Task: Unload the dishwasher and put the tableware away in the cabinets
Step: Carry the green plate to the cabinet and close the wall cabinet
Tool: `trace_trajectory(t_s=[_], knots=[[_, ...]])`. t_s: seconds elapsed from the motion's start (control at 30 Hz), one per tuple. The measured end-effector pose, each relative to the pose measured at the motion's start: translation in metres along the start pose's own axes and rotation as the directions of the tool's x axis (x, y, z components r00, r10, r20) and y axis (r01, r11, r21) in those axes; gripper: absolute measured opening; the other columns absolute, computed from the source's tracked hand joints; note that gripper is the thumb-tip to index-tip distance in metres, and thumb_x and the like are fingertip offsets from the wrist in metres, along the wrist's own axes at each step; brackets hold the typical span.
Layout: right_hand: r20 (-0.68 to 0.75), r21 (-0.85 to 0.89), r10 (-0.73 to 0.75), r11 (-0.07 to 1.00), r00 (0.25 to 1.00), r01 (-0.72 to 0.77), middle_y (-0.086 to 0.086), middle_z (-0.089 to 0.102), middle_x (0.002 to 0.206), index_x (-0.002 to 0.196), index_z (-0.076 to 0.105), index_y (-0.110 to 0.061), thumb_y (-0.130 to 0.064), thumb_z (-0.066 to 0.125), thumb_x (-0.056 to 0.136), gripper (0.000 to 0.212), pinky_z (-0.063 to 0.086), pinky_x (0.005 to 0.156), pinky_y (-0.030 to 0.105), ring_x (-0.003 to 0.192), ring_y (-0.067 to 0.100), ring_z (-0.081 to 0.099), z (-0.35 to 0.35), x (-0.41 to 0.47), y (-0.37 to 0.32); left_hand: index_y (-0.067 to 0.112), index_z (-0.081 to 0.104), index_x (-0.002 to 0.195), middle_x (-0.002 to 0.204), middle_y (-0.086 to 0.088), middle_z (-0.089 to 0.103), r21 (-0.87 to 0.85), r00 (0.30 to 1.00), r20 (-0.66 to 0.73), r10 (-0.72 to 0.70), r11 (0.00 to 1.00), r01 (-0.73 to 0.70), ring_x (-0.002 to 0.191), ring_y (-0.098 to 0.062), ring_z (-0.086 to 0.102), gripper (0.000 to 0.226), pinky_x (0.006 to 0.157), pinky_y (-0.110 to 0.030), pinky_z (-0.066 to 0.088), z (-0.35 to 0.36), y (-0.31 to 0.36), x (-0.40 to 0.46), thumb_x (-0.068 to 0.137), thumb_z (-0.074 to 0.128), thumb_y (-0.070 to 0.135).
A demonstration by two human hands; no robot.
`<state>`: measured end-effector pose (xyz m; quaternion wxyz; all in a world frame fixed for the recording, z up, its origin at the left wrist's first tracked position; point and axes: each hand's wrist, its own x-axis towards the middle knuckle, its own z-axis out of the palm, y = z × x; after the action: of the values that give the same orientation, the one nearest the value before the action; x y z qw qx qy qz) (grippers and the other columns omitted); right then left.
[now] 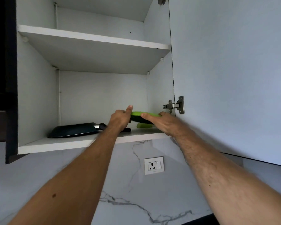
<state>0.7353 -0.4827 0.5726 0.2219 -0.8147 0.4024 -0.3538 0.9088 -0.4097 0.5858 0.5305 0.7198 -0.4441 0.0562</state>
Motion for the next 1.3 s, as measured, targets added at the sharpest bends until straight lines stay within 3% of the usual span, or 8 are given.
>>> trace_trajectory(t_s=[0.17, 0.23, 0.37, 0.5, 0.77, 0.97, 1.17, 1.3], knots=[[-0.002, 0.0, -0.063, 0.998, 0.998, 0.063, 0.008, 0.039, 0.152, 0.149, 0.034, -0.024, -0.098, 0.041, 0.061, 0.115, 0.038, 0.107, 0.049, 0.133, 0.032, 0.044, -0.001, 0.021, -0.013, 0.011, 0.066, 0.091, 0.089, -0.007, 0.065, -0.024, 0.999, -0.038, -0.025, 0.999, 0.024, 0.071, -0.018, 0.056, 0.065, 0.058, -0.028, 0.042, -0.002, -0.003, 0.008, 0.096, 0.033, 0.066], [-0.002, 0.021, -0.099, 0.995, 0.995, 0.099, 0.008, 0.043, 0.148, 0.147, 0.034, -0.023, -0.097, 0.041, 0.063, 0.112, 0.042, 0.104, 0.049, 0.128, 0.032, 0.047, -0.001, 0.031, -0.022, 0.01, 0.068, 0.095, 0.088, -0.008, 0.062, 0.027, 0.998, -0.046, -0.031, 0.999, 0.032, 0.075, -0.02, 0.056, 0.074, 0.065, -0.03, 0.044, -0.006, -0.004, 0.013, 0.093, 0.029, 0.073], [0.03, -0.004, -0.117, 0.993, 0.993, 0.117, 0.008, 0.051, 0.139, 0.144, 0.035, -0.025, -0.104, 0.03, 0.054, 0.12, 0.045, 0.099, 0.052, 0.117, 0.032, 0.054, 0.012, 0.051, -0.034, 0.014, 0.065, 0.112, 0.112, -0.012, 0.062, 0.13, 0.996, -0.074, -0.046, 0.99, 0.055, 0.097, -0.027, 0.058, 0.099, 0.087, -0.041, 0.046, -0.012, -0.009, 0.027, 0.075, 0.017, 0.093], [0.04, -0.032, -0.186, 0.982, 0.982, 0.187, 0.008, 0.054, 0.133, 0.143, 0.035, -0.024, -0.091, 0.038, 0.073, 0.097, 0.045, 0.1, 0.051, 0.116, 0.03, 0.054, 0.027, 0.079, -0.042, 0.017, 0.043, 0.145, 0.144, -0.015, 0.048, 0.359, 0.991, -0.042, -0.13, 0.923, 0.137, 0.131, -0.035, 0.044, 0.115, 0.11, -0.054, 0.022, -0.021, -0.008, 0.044, 0.071, 0.003, 0.095], [0.01, -0.126, -0.324, 0.938, 0.946, 0.322, 0.013, 0.059, 0.122, 0.135, 0.044, -0.025, -0.043, 0.04, 0.102, 0.038, 0.047, 0.089, 0.039, 0.096, 0.026, 0.054, 0.05, 0.133, -0.048, 0.025, 0.032, 0.152, 0.153, -0.012, 0.039, 0.551, 0.964, 0.061, -0.257, 0.814, 0.182, 0.145, -0.032, 0.026, 0.111, 0.117, -0.058, -0.003, -0.024, -0.027, 0.06, 0.073, -0.008, 0.09], [0.044, -0.129, -0.299, 0.945, 0.953, 0.302, 0.013, 0.058, 0.128, 0.136, 0.046, -0.021, -0.042, 0.038, 0.102, 0.041, 0.045, 0.091, 0.037, 0.109, 0.03, 0.055, 0.072, 0.141, -0.037, 0.031, 0.027, 0.153, 0.158, -0.013, 0.03, 0.646, 0.951, 0.092, -0.295, 0.744, 0.168, 0.149, -0.031, 0.014, 0.104, 0.117, -0.055, -0.014, -0.022, -0.032, 0.056, 0.074, -0.009, 0.089], [0.108, -0.171, -0.265, 0.945, 0.958, 0.28, 0.01, 0.058, 0.127, 0.137, 0.043, -0.02, -0.047, 0.036, 0.102, 0.045, 0.044, 0.095, 0.039, 0.102, 0.026, 0.053, 0.076, 0.14, -0.034, 0.032, 0.027, 0.153, 0.159, -0.01, 0.028, 0.703, 0.956, 0.093, -0.278, 0.698, 0.135, 0.149, -0.03, 0.016, 0.105, 0.116, -0.058, -0.014, -0.022, -0.031, 0.053, 0.073, -0.007, 0.09], [0.153, -0.226, -0.26, 0.93, 0.953, 0.29, 0.011, 0.056, 0.132, 0.142, 0.038, -0.022, -0.032, 0.035, 0.101, 0.043, 0.042, 0.092, 0.039, 0.112, 0.028, 0.054, 0.076, 0.137, -0.032, 0.032, 0.033, 0.151, 0.157, -0.009, 0.032, 0.717, 0.955, 0.084, -0.285, 0.683, 0.141, 0.148, -0.03, 0.019, 0.113, 0.117, -0.058, -0.011, -0.023, -0.03, 0.052, 0.066, -0.003, 0.096]])
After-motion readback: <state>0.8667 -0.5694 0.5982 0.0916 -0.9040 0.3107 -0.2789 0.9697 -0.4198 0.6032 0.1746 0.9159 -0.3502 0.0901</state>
